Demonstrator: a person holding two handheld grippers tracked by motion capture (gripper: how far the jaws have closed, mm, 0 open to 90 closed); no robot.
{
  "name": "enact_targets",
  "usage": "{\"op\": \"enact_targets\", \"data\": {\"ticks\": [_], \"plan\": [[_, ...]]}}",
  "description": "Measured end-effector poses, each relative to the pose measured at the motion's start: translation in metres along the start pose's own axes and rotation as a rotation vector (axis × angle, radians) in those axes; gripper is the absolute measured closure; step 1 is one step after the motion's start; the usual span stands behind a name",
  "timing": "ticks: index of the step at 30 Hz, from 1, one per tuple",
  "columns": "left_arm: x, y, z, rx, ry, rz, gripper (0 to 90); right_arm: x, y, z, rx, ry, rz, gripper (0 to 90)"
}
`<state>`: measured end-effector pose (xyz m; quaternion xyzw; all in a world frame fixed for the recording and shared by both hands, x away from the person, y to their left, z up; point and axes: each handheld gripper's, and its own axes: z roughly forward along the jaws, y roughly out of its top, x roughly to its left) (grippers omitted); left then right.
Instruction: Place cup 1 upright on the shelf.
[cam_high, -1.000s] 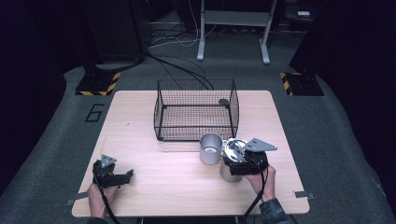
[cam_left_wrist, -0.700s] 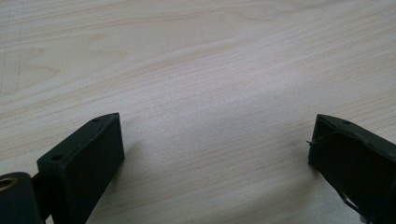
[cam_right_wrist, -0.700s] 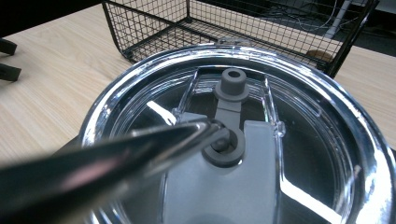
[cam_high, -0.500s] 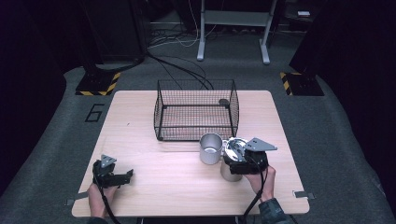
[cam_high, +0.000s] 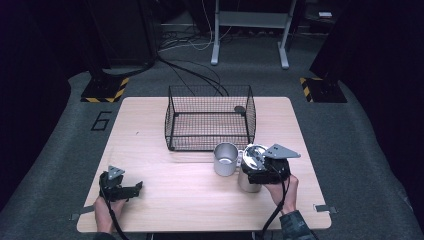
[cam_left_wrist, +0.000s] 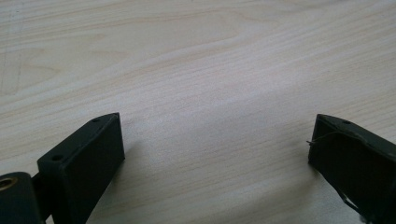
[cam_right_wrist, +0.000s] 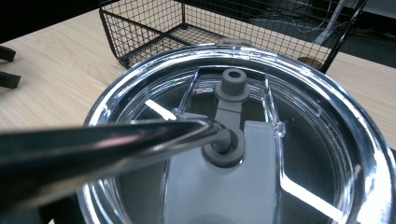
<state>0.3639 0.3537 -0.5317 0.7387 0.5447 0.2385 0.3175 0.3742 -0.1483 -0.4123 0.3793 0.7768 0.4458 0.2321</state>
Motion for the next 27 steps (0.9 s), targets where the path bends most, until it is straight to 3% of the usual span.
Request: {"op": "enact_targets", "data": {"ticks": [27], "plan": [[0.000,0.000,0.000,0.001,0.003,-0.001,3.4,-0.006,0.032,-0.015,-0.006,-0.008,-0.011,3.3]]}}
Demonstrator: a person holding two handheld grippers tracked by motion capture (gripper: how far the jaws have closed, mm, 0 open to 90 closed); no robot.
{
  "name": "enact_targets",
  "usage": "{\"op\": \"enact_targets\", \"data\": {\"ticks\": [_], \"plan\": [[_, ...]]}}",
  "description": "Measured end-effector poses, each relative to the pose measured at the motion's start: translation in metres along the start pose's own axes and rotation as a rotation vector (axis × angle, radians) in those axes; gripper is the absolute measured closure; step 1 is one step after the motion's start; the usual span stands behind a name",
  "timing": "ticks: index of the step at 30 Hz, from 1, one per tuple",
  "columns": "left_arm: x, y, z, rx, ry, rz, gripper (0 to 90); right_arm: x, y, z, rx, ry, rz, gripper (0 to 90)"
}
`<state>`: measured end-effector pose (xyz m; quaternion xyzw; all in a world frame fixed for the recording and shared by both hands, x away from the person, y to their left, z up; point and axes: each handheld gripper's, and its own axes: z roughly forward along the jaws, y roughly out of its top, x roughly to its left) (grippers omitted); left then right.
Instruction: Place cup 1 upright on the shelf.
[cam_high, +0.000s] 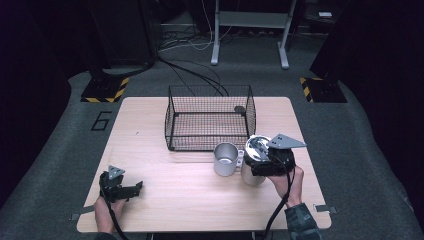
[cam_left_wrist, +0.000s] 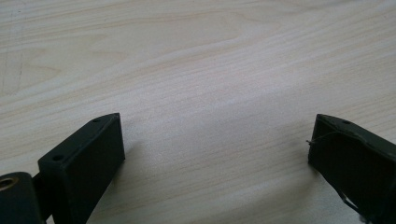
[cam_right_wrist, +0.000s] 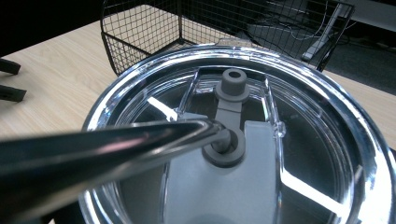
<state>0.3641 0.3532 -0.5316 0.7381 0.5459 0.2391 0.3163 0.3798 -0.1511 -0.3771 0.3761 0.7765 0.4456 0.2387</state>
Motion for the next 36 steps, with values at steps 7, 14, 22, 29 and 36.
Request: {"op": "enact_targets", "data": {"ticks": [7,14,22,29,36], "plan": [[0.000,0.000,0.000,0.000,-0.001,-0.001,3.6,-0.001,0.007,-0.002,-0.004,-0.003,-0.007,3.4],[0.000,0.000,0.000,0.000,-0.001,-0.001,3.8,-0.003,0.017,-0.004,-0.017,-0.009,-0.011,3.3],[0.000,0.000,0.000,-0.001,-0.001,0.000,4.0,-0.005,0.029,-0.006,-0.025,-0.010,-0.022,3.3],[-0.001,0.000,0.000,-0.006,0.002,-0.002,4.1,-0.006,0.037,-0.004,-0.029,-0.004,-0.033,3.3],[-0.001,0.000,0.000,-0.006,0.003,-0.002,4.2,-0.008,0.049,0.001,-0.026,0.004,-0.045,3.4]]}}
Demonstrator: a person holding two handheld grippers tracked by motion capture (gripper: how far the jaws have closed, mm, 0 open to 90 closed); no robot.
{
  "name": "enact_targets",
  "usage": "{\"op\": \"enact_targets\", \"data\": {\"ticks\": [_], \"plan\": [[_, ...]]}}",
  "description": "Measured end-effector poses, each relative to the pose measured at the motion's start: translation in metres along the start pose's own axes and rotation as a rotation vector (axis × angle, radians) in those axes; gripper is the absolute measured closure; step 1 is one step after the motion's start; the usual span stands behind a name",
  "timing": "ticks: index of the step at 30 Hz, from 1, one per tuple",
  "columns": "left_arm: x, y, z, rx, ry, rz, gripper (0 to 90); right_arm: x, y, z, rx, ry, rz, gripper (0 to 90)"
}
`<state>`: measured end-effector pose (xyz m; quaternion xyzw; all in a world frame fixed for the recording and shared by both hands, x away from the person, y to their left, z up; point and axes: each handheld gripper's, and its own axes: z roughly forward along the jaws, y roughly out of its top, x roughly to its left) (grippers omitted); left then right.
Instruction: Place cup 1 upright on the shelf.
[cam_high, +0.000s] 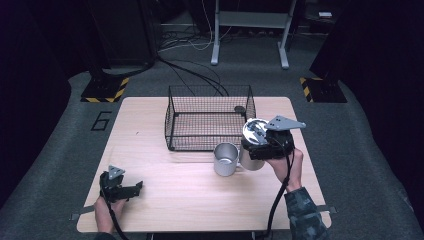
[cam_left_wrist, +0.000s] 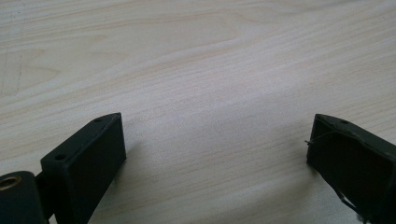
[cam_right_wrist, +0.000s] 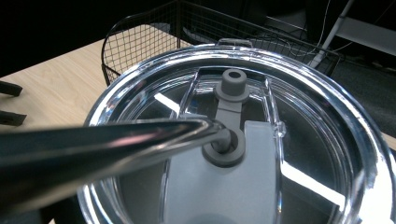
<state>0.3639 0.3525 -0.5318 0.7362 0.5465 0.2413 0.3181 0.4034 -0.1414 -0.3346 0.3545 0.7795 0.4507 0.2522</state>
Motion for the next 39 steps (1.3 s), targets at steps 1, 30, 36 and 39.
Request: {"op": "enact_targets", "data": {"ticks": [1,30,36,39], "plan": [[0.000,0.000,0.000,0.000,0.000,0.000,4.2,-0.001,0.002,0.001,-0.002,0.002,-0.006,3.4],[-0.001,0.000,0.000,-0.002,-0.003,-0.009,4.4,-0.009,0.047,0.017,-0.021,-0.001,-0.031,3.4],[-0.001,0.000,0.000,-0.002,-0.003,-0.008,4.4,-0.012,0.054,0.022,-0.022,-0.003,-0.032,3.4],[-0.001,0.000,0.000,-0.002,-0.003,-0.008,4.4,-0.013,0.056,0.025,-0.022,-0.002,-0.033,3.4]]}}
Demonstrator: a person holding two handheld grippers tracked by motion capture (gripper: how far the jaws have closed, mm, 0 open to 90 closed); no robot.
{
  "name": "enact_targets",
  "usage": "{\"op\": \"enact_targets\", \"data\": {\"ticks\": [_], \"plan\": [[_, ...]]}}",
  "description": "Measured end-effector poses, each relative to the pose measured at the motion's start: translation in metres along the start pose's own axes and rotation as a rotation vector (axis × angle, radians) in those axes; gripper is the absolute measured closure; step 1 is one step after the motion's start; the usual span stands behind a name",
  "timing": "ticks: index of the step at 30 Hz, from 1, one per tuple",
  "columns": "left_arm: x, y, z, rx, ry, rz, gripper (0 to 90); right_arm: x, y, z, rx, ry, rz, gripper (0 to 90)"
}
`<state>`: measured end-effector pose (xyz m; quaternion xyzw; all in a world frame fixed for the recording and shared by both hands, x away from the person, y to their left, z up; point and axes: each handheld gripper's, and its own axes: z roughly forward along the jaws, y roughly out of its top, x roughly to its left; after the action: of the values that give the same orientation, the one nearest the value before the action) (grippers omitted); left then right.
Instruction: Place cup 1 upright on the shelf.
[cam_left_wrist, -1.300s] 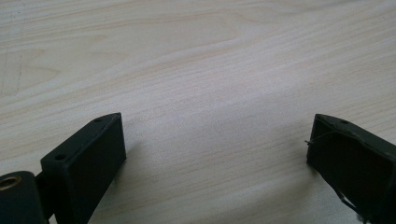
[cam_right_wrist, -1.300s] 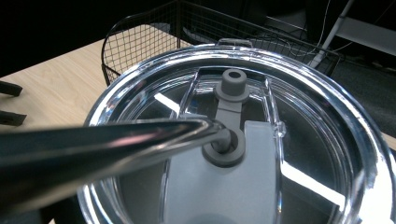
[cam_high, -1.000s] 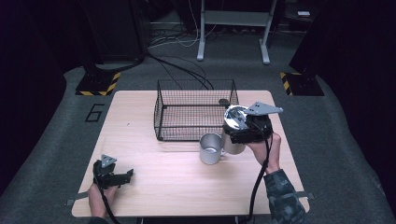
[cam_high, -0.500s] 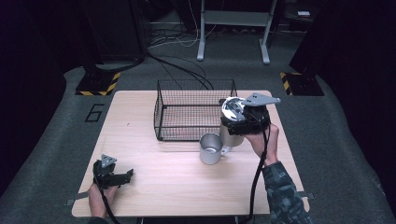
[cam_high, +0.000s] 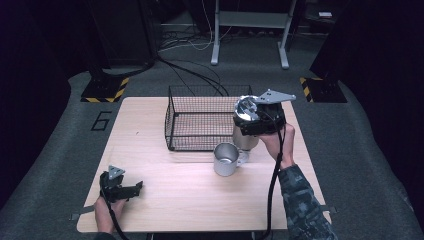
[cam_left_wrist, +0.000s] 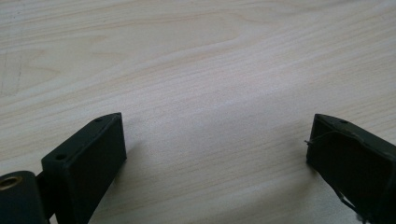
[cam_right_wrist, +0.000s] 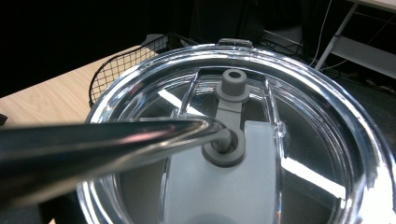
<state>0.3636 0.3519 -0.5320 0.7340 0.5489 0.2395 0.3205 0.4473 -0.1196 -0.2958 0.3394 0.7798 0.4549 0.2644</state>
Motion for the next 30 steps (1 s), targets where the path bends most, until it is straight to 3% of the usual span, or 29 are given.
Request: {"op": "enact_targets", "data": {"ticks": [30], "plan": [[0.000,0.000,0.000,0.000,-0.001,0.001,4.5,-0.015,0.023,0.033,0.015,-0.020,0.004,3.4]]}}
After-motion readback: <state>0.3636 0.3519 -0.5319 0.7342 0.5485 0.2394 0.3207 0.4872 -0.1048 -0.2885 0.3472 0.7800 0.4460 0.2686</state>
